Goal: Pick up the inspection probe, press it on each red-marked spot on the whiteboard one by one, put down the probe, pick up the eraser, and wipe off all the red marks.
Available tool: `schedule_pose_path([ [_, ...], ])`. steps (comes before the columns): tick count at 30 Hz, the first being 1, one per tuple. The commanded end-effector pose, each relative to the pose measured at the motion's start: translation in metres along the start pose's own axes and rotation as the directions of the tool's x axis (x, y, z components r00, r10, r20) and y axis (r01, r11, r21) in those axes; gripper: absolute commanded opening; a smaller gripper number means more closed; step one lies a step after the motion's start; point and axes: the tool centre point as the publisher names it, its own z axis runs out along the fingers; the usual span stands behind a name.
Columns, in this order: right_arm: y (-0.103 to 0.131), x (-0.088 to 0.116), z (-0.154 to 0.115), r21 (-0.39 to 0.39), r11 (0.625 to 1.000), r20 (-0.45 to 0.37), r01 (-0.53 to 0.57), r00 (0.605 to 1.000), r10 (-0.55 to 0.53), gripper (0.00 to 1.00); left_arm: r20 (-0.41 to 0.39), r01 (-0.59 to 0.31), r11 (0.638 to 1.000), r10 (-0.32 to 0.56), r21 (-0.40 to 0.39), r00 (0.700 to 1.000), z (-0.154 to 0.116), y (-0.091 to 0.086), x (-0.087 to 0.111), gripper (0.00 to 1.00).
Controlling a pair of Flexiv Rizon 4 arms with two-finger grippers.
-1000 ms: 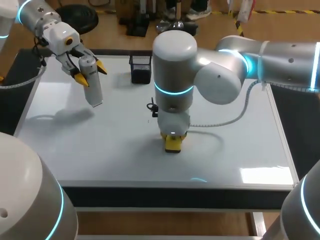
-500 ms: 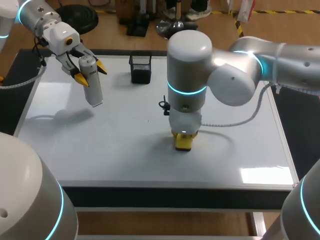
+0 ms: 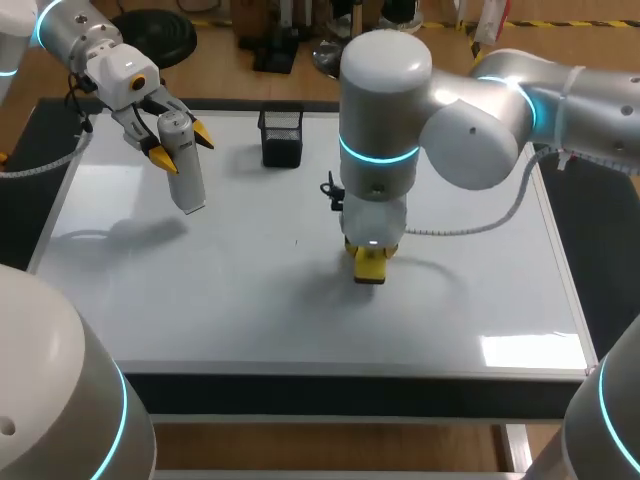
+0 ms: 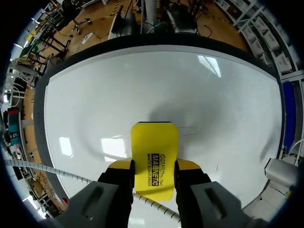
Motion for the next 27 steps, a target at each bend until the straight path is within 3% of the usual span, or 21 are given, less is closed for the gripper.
schedule_pose_path([
  [1, -0.003, 0.004, -0.009, 0.008, 1.0, 0.013, -0.004, 1.0, 0.004, 0.0, -0.004, 0.0, 1.0, 0.0, 0.0, 1.0, -0.001, -0.001, 0.0, 0.0],
  [22, -0.005, 0.005, -0.012, 0.016, 1.0, 0.019, -0.025, 1.0, 0.025, 0.0, -0.004, 0.0, 1.0, 0.0, 0.0, 1.0, -0.001, -0.001, 0.0, 0.0],
  [27, -0.019, 0.003, -0.013, 0.019, 1.0, 0.032, -0.003, 0.999, 0.002, 0.0, -0.004, 0.0, 1.0, 0.0, 0.0, 1.0, -0.001, -0.001, 0.0, 0.0],
])
